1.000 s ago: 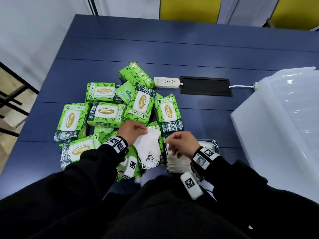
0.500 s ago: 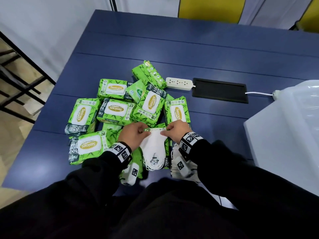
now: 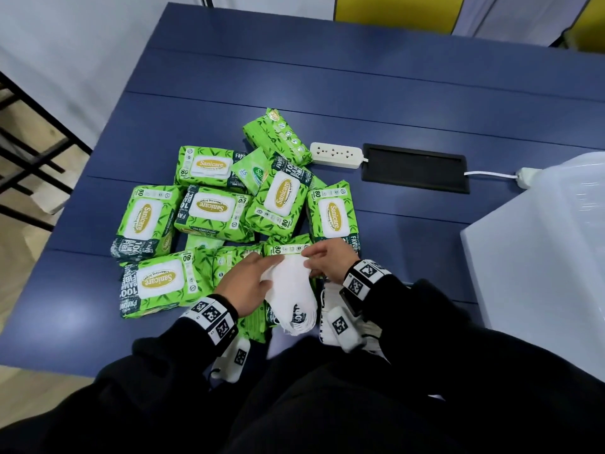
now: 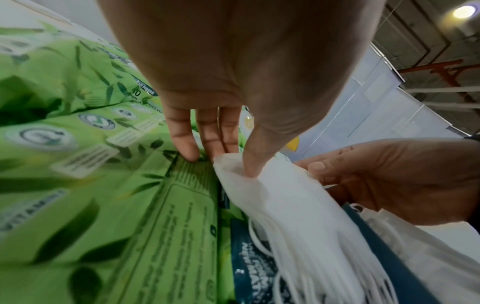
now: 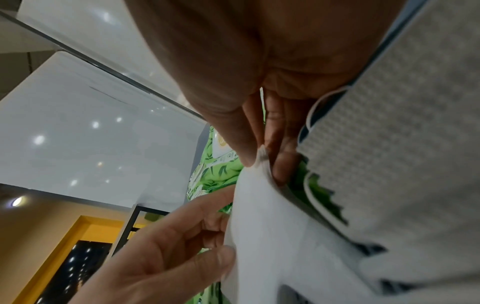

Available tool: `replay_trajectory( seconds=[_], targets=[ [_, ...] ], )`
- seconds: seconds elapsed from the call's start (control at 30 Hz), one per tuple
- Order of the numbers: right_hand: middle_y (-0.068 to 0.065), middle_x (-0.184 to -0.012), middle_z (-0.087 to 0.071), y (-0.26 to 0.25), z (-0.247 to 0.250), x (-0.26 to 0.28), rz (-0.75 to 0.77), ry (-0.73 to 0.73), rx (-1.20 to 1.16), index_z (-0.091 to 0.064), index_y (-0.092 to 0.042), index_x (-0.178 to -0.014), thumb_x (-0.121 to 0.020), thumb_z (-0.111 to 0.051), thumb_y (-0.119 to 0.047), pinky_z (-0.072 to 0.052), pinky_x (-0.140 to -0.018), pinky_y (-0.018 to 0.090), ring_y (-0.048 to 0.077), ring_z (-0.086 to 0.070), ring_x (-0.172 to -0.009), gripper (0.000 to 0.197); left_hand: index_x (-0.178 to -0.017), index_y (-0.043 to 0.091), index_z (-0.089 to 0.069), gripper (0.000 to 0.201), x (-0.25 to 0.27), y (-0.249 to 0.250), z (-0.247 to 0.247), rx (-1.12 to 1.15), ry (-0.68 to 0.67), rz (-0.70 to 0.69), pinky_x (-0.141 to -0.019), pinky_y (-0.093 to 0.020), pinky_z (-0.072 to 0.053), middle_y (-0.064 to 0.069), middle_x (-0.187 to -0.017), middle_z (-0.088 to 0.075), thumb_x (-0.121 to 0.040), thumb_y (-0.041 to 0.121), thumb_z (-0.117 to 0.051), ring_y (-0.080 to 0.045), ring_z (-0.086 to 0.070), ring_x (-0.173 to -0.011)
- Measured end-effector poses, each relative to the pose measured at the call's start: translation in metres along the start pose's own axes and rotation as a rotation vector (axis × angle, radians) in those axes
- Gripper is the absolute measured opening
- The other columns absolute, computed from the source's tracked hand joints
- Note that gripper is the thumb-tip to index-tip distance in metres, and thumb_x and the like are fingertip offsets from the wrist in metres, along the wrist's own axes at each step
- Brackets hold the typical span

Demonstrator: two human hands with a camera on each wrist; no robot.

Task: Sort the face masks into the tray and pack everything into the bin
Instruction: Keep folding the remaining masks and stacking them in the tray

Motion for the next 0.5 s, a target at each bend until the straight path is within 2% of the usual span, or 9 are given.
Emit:
replay_trajectory(
  seconds=[0.07,0.1,0.13,0.2,0.27,0.33,0.43,0.5],
  targets=[
    [-0.003,-0.074,-0.072,0.0,0.0,-0.003,0.021,0.0,0.025,-0.078,-0.014,-0.102,-0.081,-0.083,-0.008,-0.056,-0.062,0.016,0.005,-0.065,-0.059,0.022,-0.151,0.04,-0.045,0.06,-0.002,0.0,-0.001,0.036,0.013,-0.007,-0.091,-0.036,-0.05,-0.001,-0.116,-0.053,-0.098,0.013,-0.057,-0.021,-0.056,-0.101],
    [-0.006,-0.073,-0.071,0.0,0.001,-0.004,0.031,-0.002,0.031,-0.079,-0.016,-0.101,-0.079,-0.086,-0.011,-0.051,-0.057,0.011,0.002,-0.064,-0.058,0.024,-0.15,0.04,-0.047,0.059,-0.002,-0.001,0.0,0.059,0.021,-0.007,-0.09,-0.037,-0.05,0.0,-0.113,-0.053,-0.099,0.013,-0.057,-0.021,-0.056,-0.1],
    [-0.007,-0.072,-0.071,0.0,0.002,-0.005,0.033,-0.01,0.026,-0.08,-0.017,-0.1,-0.077,-0.088,-0.012,-0.048,-0.058,0.01,0.002,-0.064,-0.06,0.025,-0.149,0.039,-0.048,0.057,-0.003,-0.001,0.0,0.084,0.022,-0.012,-0.091,-0.038,-0.05,0.0,-0.112,-0.056,-0.099,0.013,-0.057,-0.022,-0.057,-0.102],
    [-0.004,-0.075,-0.073,-0.003,0.003,-0.005,0.047,-0.042,-0.023,-0.081,-0.014,-0.098,-0.075,-0.088,-0.01,-0.051,-0.068,0.014,0.008,-0.066,-0.068,0.024,-0.148,0.037,-0.05,0.052,-0.004,-0.003,0.0,0.148,0.005,-0.03,-0.096,-0.039,-0.05,0.0,-0.121,-0.062,-0.1,0.018,-0.056,-0.02,-0.059,-0.109],
    [0.002,-0.074,-0.074,-0.006,0.003,-0.005,0.069,-0.071,-0.118,-0.08,-0.008,-0.095,-0.075,-0.086,-0.001,-0.056,-0.077,0.026,0.015,-0.067,-0.071,0.022,-0.149,0.038,-0.049,0.051,-0.003,-0.003,0.001,0.225,-0.02,-0.057,-0.103,-0.039,-0.048,0.006,-0.138,-0.062,-0.098,0.035,-0.054,-0.016,-0.059,-0.12],
    [0.001,-0.071,-0.075,-0.011,0.005,-0.004,0.101,-0.096,-0.217,-0.078,0.0,-0.097,-0.076,-0.082,0.006,-0.058,-0.076,0.028,0.014,-0.068,-0.068,0.022,-0.15,0.04,-0.046,0.056,-0.002,0.002,0.005,0.278,-0.044,-0.077,-0.104,-0.036,-0.048,0.011,-0.143,-0.06,-0.095,0.048,-0.051,-0.01,-0.058,-0.123],
    [0.001,-0.069,-0.072,-0.021,0.013,0.002,0.159,-0.148,-0.3,-0.075,0.003,-0.106,-0.081,-0.078,0.007,-0.055,-0.064,0.02,0.011,-0.064,-0.064,0.026,-0.144,0.037,-0.051,0.048,0.0,0.009,0.009,0.387,-0.049,-0.06,-0.099,-0.039,-0.051,0.009,-0.13,-0.068,-0.096,0.037,-0.055,-0.011,-0.063,-0.111],
    [0.003,-0.074,-0.065,-0.027,0.018,0.007,0.201,-0.139,-0.317,-0.073,-0.002,-0.111,-0.083,-0.079,-0.003,-0.05,-0.06,0.02,0.013,-0.059,-0.066,0.028,-0.134,0.033,-0.057,0.037,0.0,0.013,0.013,0.519,-0.041,-0.039,-0.1,-0.043,-0.051,0.01,-0.122,-0.071,-0.098,0.028,-0.055,-0.015,-0.065,-0.112]
  ],
)
Point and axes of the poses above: each hand's wrist, its own x-axis away from the middle knuckle, its own z-axis out of the back of the hand, y = z × x, the point moved 3 cm from there along -x, towards the middle knuckle
